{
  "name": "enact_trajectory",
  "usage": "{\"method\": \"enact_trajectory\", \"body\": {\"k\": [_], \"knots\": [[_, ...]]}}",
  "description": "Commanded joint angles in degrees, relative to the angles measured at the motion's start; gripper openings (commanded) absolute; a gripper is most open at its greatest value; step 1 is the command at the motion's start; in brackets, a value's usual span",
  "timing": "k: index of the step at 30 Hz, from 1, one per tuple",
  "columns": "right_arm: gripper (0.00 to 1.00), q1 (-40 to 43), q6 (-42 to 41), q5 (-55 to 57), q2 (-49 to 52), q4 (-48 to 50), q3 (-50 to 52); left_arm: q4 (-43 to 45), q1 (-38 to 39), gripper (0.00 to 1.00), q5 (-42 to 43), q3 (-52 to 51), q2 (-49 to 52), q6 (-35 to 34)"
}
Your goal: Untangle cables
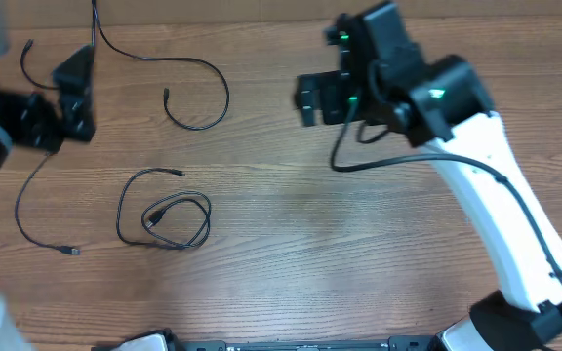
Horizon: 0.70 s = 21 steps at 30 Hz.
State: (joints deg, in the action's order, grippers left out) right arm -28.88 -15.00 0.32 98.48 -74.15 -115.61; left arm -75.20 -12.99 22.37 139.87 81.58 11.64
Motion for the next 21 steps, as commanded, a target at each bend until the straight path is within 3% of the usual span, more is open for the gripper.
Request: {"method": "enact_trajectory", "body": {"k": [1,3,4,10,11,17,21], "knots": [[1.0,1.0,-1.0,12.4,-3.4,-2.4,-0.6,-0.1,3.5,1.0,3.4,-0.3,3.2,2.6],[1.0,1.0,-2.5,17.6,-5.3,-4.3,-0.6,-0.4,6.9,1.0,-1.7,-0.3,3.4,2.6],[1.0,0.9,-4.7,23.1,-7.3,-7.0,-0.6,-1.0,11.6,1.0,-10.3,-0.2,2.6,2.7],[1.0,0.9,-12.7,31.0,-12.2,-17.2,-0.3,-4.5,27.2,1.0,-32.1,-0.3,-2.9,3.4],[1.0,0.9,-15.3,32.8,-14.5,-19.3,0.7,-5.7,33.1,1.0,-36.9,-0.3,-5.5,4.6],[1.0,-1.6,-15.9,33.6,-25.8,-17.7,8.4,-9.5,50.3,1.0,-55.1,-4.3,-16.3,4.5],[1.0,-4.5,-16.1,32.4,-35.1,-13.9,15.6,-14.2,54.3,1.0,-62.8,-12.3,-23.0,-2.8]]}}
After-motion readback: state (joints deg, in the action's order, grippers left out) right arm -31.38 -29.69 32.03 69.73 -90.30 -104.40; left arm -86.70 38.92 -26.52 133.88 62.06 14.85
